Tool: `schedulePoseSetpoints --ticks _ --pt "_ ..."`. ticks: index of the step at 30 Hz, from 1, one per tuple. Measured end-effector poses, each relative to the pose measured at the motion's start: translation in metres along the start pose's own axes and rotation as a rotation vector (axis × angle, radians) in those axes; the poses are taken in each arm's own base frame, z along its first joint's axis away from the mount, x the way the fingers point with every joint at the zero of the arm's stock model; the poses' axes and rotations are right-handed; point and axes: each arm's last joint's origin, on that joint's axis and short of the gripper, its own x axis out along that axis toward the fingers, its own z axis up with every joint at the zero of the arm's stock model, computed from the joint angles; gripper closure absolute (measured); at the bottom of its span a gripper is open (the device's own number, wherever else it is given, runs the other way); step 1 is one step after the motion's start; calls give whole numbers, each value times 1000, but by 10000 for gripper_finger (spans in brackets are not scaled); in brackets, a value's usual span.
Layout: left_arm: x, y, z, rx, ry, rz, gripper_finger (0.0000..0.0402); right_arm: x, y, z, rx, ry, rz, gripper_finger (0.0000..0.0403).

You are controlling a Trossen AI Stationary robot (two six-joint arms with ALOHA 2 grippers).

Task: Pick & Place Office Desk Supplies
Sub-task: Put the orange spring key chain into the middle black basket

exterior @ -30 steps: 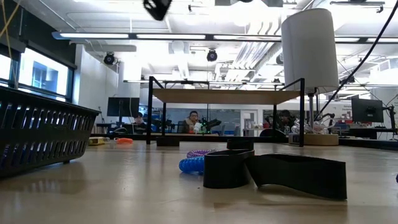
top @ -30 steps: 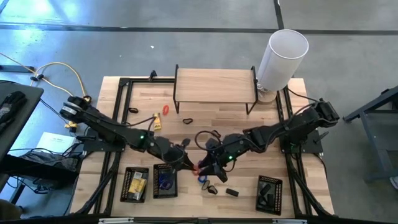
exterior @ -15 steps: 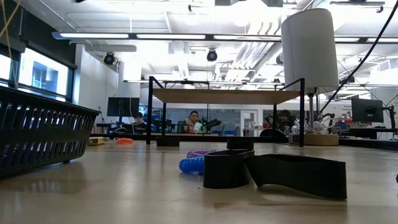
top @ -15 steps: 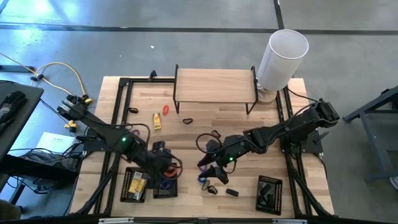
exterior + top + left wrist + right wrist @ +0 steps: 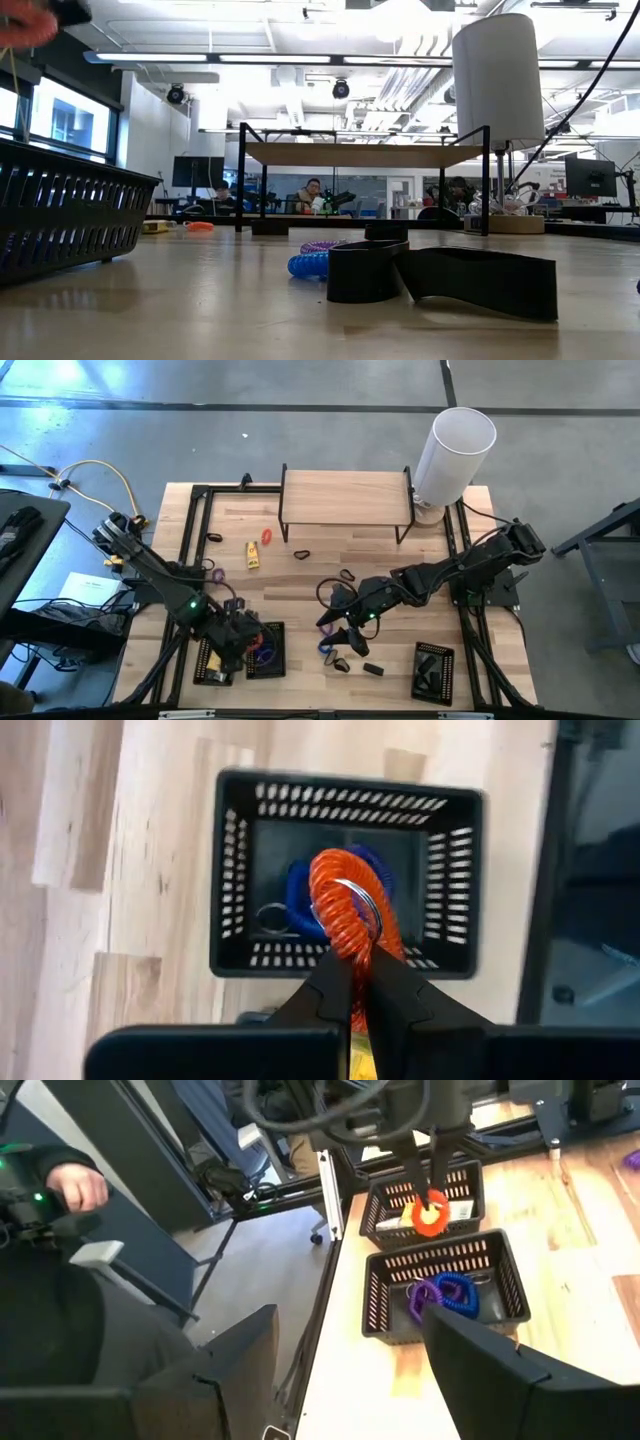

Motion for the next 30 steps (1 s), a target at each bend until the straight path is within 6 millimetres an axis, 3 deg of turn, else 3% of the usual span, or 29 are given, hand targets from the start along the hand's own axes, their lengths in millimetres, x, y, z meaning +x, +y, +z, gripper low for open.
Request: schedulePoseSetpoints --ticks 7,16,20,30 --pt "29 0 -4 -58 -75 -66 399 0 0 -6 3 51 -13 168" --pt "67 13 1 -228 4 24 391 0 1 -7 6 71 3 168" --pt "76 11 1 -216 49 13 357 0 0 -9 4 88 -4 168" --pt "76 12 7 -253 15 -17 249 0 -2 -13 -8 130 -23 168"
